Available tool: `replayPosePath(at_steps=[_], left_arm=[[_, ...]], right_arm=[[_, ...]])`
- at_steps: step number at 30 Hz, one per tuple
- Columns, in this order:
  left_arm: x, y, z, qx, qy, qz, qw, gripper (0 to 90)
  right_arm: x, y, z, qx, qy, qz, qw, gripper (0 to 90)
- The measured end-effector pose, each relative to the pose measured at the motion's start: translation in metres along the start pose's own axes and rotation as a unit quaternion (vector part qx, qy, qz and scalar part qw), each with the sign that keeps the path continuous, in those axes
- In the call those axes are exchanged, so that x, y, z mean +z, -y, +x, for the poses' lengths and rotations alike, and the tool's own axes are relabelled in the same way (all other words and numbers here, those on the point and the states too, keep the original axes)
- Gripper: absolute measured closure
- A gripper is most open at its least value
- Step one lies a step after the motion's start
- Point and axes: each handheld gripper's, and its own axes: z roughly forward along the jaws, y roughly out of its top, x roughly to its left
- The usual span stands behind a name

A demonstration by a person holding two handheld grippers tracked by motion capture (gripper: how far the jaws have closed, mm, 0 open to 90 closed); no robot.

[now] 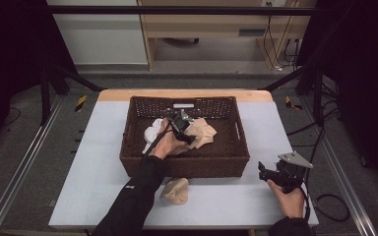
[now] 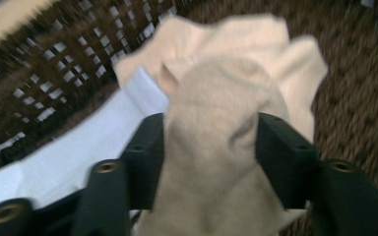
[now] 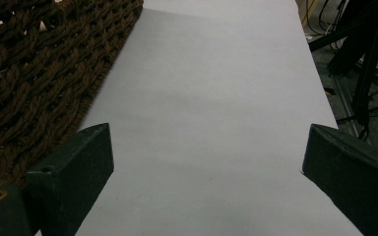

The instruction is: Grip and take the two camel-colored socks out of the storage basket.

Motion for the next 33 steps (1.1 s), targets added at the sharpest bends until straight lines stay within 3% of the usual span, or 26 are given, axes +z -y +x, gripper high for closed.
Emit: replayPosePath(at_steps=[2, 6, 8, 11, 16, 20, 21, 22, 27, 30, 31, 32, 33], left_arm=[[0.001, 0.001, 0.001, 0.002, 0.002, 0.014, 0.9999, 60.7], [-0.005, 0.001, 0.005, -0.017, -0.001, 0.021, 0.9996, 82.9], [-0.009, 0.000, 0.005, -0.029, -0.007, 0.016, 0.9994, 85.8], [-0.019, -0.002, 0.003, -0.039, -0.009, -0.017, 0.9991, 86.3], [-0.041, -0.005, 0.000, -0.028, -0.013, -0.077, 0.9966, 86.3], [-0.065, -0.009, 0.001, -0.034, -0.010, -0.139, 0.9897, 86.4], [-0.065, -0.009, 0.001, -0.034, -0.010, -0.139, 0.9897, 86.4], [-0.077, -0.009, 0.001, -0.035, -0.008, -0.164, 0.9858, 86.4], [-0.109, -0.008, 0.002, -0.045, -0.007, -0.223, 0.9737, 86.4], [-0.129, -0.006, 0.003, -0.051, -0.003, -0.261, 0.9640, 86.4], [-0.129, -0.006, 0.003, -0.051, -0.003, -0.261, 0.9640, 86.5], [-0.141, -0.005, 0.003, -0.052, -0.002, -0.280, 0.9585, 86.4], [-0.147, -0.004, 0.003, -0.051, -0.001, -0.288, 0.9564, 86.4]], right_arm=[[0.000, 0.000, 0.000, 0.000, 0.000, -0.001, 1.0000, 5.4], [-0.001, 0.000, 0.000, 0.003, 0.000, 0.000, 1.0000, 5.5], [-0.001, 0.000, -0.001, 0.003, 0.001, 0.000, 1.0000, 5.5], [-0.001, 0.000, -0.001, 0.002, 0.001, 0.000, 1.0000, 5.4], [-0.001, 0.000, -0.001, 0.003, 0.003, 0.000, 1.0000, 5.5], [-0.001, 0.000, -0.001, 0.004, 0.004, 0.001, 1.0000, 5.5], [-0.001, 0.000, -0.002, 0.005, 0.004, 0.001, 1.0000, 5.5], [-0.001, 0.000, -0.002, 0.004, 0.004, 0.000, 1.0000, 5.4], [-0.002, 0.000, -0.003, 0.003, 0.007, -0.002, 1.0000, 5.4], [-0.002, 0.000, -0.003, 0.004, 0.007, -0.001, 1.0000, 5.4], [-0.002, 0.000, -0.003, 0.004, 0.008, -0.002, 1.0000, 5.4], [-0.002, 0.000, -0.003, 0.005, 0.007, -0.002, 1.0000, 5.4], [-0.002, 0.000, -0.003, 0.004, 0.008, -0.002, 1.0000, 5.4]])
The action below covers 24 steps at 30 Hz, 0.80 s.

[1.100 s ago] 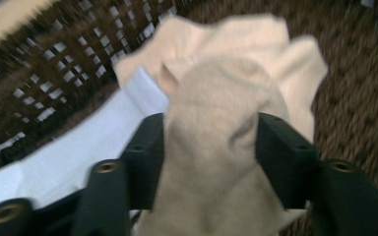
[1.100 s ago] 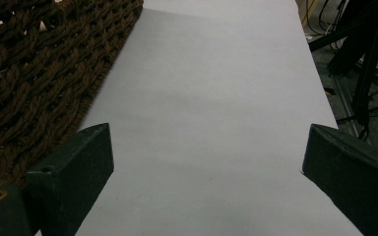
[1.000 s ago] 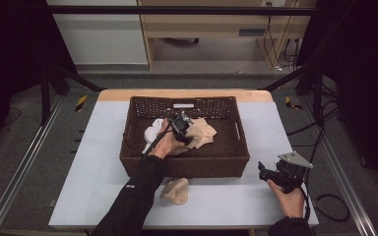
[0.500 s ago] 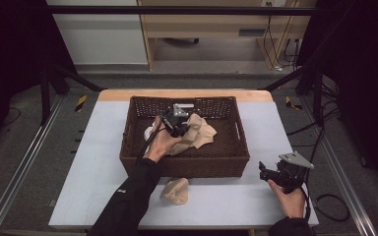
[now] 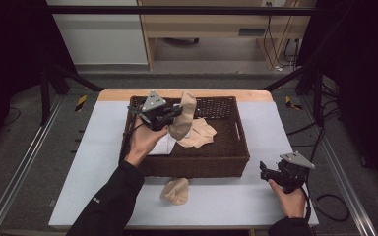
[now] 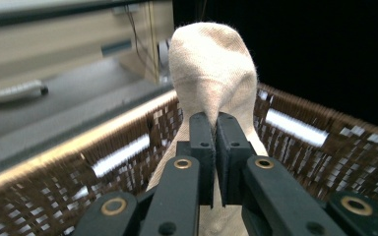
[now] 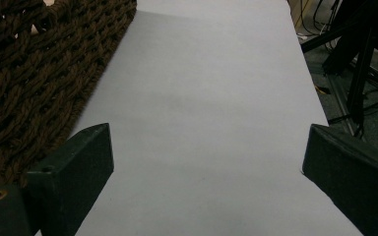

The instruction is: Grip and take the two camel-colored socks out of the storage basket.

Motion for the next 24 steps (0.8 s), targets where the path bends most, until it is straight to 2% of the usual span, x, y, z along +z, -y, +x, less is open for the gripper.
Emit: replayPosePath(at_steps=[5, 10, 16, 18, 22, 24], left_arm=[[-0.028, -0.009, -0.005, -0.003, 0.011, -0.043, 0.9990, 86.4], [-0.057, -0.018, -0.015, 0.001, 0.023, -0.083, 0.9963, 86.4], [-0.084, -0.021, -0.028, 0.010, 0.038, -0.104, 0.9938, 86.4], [-0.088, -0.021, -0.031, 0.012, 0.041, -0.107, 0.9934, 86.4], [-0.107, -0.015, -0.044, 0.016, 0.055, -0.118, 0.9914, 86.4], [-0.113, -0.010, -0.050, 0.018, 0.057, -0.117, 0.9914, 86.4]], right_arm=[[0.000, 0.000, 0.000, 0.004, 0.001, 0.000, 1.0000, 5.4], [-0.001, 0.000, -0.001, 0.004, 0.002, 0.000, 1.0000, 5.4], [-0.001, 0.000, -0.002, 0.003, 0.005, -0.002, 1.0000, 5.4], [-0.002, 0.000, -0.002, 0.004, 0.004, -0.002, 1.0000, 5.4], [-0.002, 0.001, -0.002, 0.005, 0.004, -0.003, 1.0000, 5.4], [-0.002, 0.001, -0.002, 0.004, 0.004, -0.002, 1.0000, 5.4]])
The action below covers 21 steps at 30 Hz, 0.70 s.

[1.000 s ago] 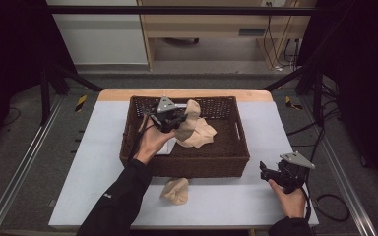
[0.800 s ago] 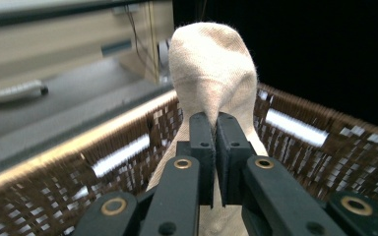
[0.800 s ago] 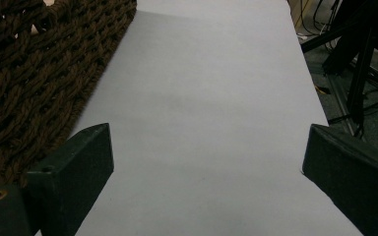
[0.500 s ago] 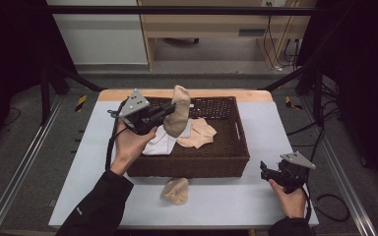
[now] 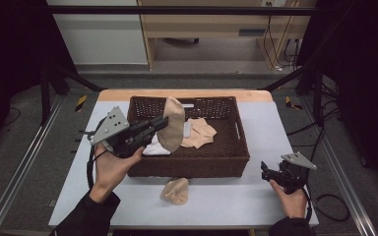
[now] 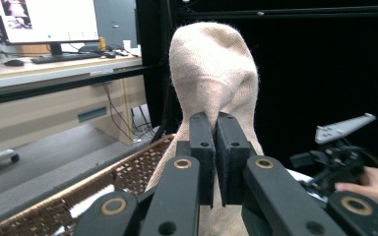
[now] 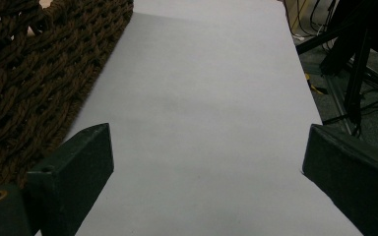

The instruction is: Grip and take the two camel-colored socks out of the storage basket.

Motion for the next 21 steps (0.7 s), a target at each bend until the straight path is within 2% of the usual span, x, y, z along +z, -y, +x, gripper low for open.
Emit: replayPosePath(at_steps=[5, 9, 10, 13, 19, 20, 21], left_arm=[[-0.010, 0.012, -0.011, 0.001, 0.009, 0.016, 0.9998, 86.4], [-0.018, 0.034, -0.020, -0.003, 0.021, 0.041, 0.9989, 86.4], [-0.018, 0.034, -0.020, -0.003, 0.021, 0.041, 0.9989, 86.4], [-0.024, 0.052, -0.025, -0.011, 0.026, 0.059, 0.9979, 86.4], [-0.027, 0.086, -0.029, -0.026, 0.031, 0.107, 0.9935, 86.3], [-0.027, 0.086, -0.029, -0.026, 0.031, 0.107, 0.9935, 86.3], [-0.027, 0.099, -0.031, -0.032, 0.035, 0.124, 0.9911, 86.3]], right_arm=[[0.000, 0.000, 0.000, 0.000, -0.001, 0.001, 1.0000, 5.4], [-0.001, 0.001, 0.000, -0.001, -0.001, 0.001, 1.0000, 5.4], [-0.001, 0.001, 0.000, -0.002, -0.001, 0.000, 1.0000, 5.4], [-0.001, 0.001, 0.000, -0.001, -0.001, 0.002, 1.0000, 5.4], [-0.001, 0.002, 0.000, 0.001, -0.003, 0.004, 1.0000, 5.4], [-0.001, 0.002, 0.000, 0.000, -0.003, 0.003, 1.0000, 5.4], [-0.001, 0.002, 0.000, 0.001, -0.003, 0.004, 1.0000, 5.4]])
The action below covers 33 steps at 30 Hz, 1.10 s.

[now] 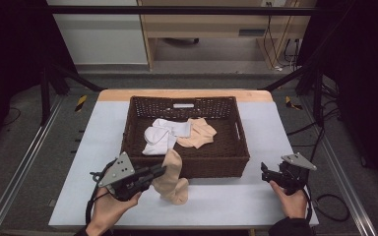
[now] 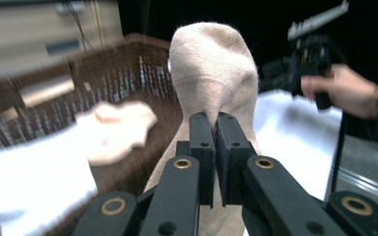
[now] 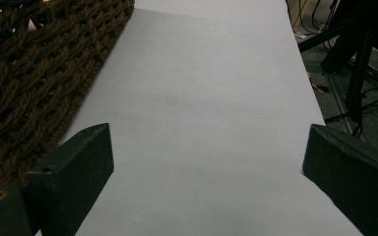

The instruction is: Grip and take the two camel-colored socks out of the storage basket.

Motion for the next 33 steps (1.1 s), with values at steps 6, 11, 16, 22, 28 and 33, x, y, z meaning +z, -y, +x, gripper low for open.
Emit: replayPosePath(at_steps=[6, 11, 16, 22, 28, 33], left_arm=[[0.017, 0.034, 0.001, -0.021, 0.009, 0.059, 0.9980, 85.9], [0.033, 0.052, 0.003, -0.022, 0.008, 0.084, 0.9962, 79.0], [0.037, 0.065, 0.007, -0.020, -0.004, 0.092, 0.9955, 69.7], [0.023, 0.072, 0.013, -0.028, -0.032, 0.078, 0.9960, 55.7], [0.002, 0.078, 0.023, -0.038, -0.074, 0.066, 0.9944, 42.4], [-0.020, 0.091, 0.039, -0.058, -0.120, 0.068, 0.9887, 35.6]], right_arm=[[0.002, 0.001, 0.000, -0.006, 0.000, 0.004, 1.0000, 5.4], [0.003, 0.002, 0.001, -0.007, 0.000, 0.010, 0.9999, 5.4], [0.004, 0.003, 0.002, -0.007, -0.001, 0.015, 0.9999, 5.4], [0.004, 0.003, 0.002, -0.008, 0.000, 0.014, 0.9999, 5.4], [0.003, 0.004, 0.000, -0.007, 0.000, 0.011, 0.9999, 5.4], [0.002, 0.005, -0.003, -0.001, 0.000, 0.012, 0.9999, 5.3]])
